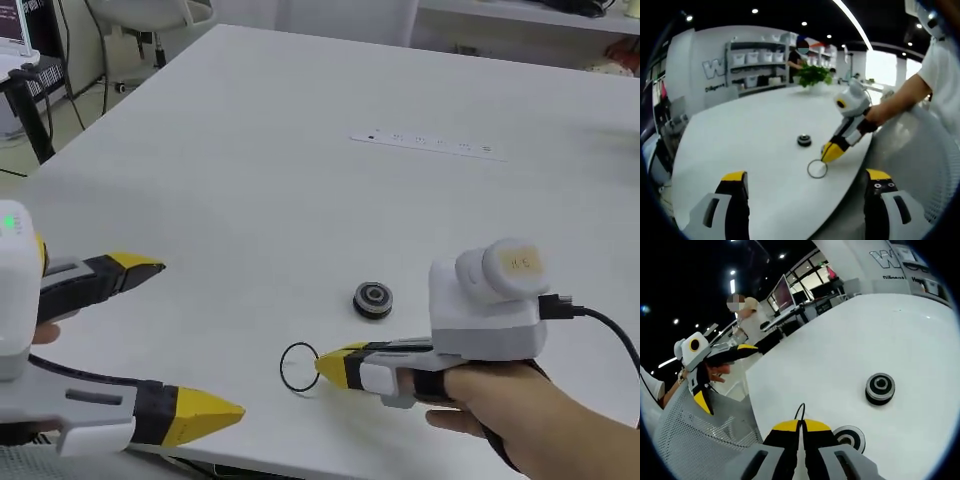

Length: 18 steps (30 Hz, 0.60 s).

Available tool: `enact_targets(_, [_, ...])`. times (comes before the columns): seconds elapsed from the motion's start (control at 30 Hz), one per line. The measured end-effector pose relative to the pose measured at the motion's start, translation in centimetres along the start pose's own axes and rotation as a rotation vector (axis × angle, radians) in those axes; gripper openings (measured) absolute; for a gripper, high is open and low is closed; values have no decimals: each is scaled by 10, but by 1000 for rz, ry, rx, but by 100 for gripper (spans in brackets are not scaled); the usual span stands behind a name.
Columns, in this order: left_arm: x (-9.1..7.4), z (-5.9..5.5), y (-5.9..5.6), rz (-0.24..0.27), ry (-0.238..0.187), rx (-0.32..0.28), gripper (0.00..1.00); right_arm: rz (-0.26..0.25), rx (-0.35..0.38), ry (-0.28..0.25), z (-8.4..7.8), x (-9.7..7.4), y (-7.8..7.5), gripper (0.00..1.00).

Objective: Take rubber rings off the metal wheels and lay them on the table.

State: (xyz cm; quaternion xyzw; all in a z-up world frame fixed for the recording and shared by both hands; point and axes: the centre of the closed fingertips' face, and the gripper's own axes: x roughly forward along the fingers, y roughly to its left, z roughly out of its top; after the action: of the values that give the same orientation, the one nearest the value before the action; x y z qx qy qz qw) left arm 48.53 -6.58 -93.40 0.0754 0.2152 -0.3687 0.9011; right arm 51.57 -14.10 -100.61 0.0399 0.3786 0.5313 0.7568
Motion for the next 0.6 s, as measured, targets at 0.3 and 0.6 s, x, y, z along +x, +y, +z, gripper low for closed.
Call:
enact_targets(0.3, [-1,0,2,5,0,1,97,-23,-76,16,0,1,-1,7])
enact_targets(0.6, [-1,0,1,3,1,2,97,-50,-173,20,7,-3,-3,13])
